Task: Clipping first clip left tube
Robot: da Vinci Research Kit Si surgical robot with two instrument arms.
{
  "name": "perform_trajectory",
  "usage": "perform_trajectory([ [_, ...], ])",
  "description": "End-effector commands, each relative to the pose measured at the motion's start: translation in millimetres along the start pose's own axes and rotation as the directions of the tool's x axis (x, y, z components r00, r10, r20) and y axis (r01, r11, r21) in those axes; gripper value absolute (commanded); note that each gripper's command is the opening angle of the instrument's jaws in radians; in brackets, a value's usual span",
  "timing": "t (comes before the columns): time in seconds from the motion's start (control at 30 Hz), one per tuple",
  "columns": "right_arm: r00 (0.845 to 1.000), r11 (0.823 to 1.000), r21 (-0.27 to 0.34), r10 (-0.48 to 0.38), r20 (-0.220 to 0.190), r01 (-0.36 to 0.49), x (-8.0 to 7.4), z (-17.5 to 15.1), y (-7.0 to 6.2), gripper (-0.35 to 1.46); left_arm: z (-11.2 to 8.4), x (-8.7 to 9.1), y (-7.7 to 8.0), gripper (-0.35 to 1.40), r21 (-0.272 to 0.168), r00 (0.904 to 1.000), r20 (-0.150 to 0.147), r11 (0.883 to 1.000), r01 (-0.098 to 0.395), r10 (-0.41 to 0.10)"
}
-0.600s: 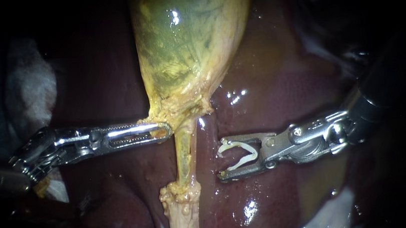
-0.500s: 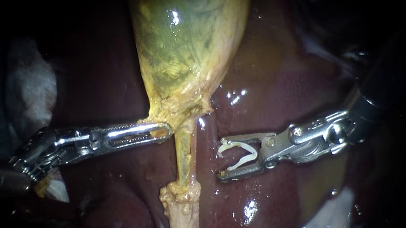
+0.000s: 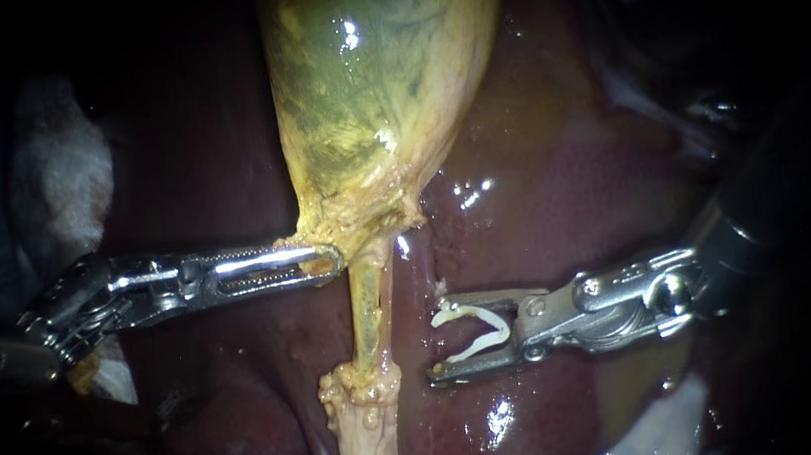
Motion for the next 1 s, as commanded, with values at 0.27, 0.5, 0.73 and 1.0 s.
perform_trajectory([
  [0.27,1.000,1.000,-0.015,0.023,-0.005,-0.023,1.4,2.8,0.0,0.60,-0.3,2.3,1.7,-0.35,-0.020,0.9999,-0.006,1.000,0.011,-0.011],
  [0.5,1.000,1.000,-0.021,0.021,-0.006,-0.021,1.1,3.5,0.8,0.60,-1.3,4.9,2.8,-0.35,-0.033,0.9997,-0.005,0.999,0.023,-0.023],
  [0.73,1.000,0.999,-0.028,0.017,-0.008,-0.018,0.5,4.2,2.2,0.59,-1.1,6.0,4.1,-0.35,-0.035,0.9998,-0.007,0.999,0.020,-0.020],
  [1.0,0.999,0.999,-0.036,0.032,-0.010,-0.032,1.0,5.6,2.4,0.59,-1.0,6.0,4.2,-0.35,-0.036,0.9999,-0.008,0.999,0.015,-0.015],
])
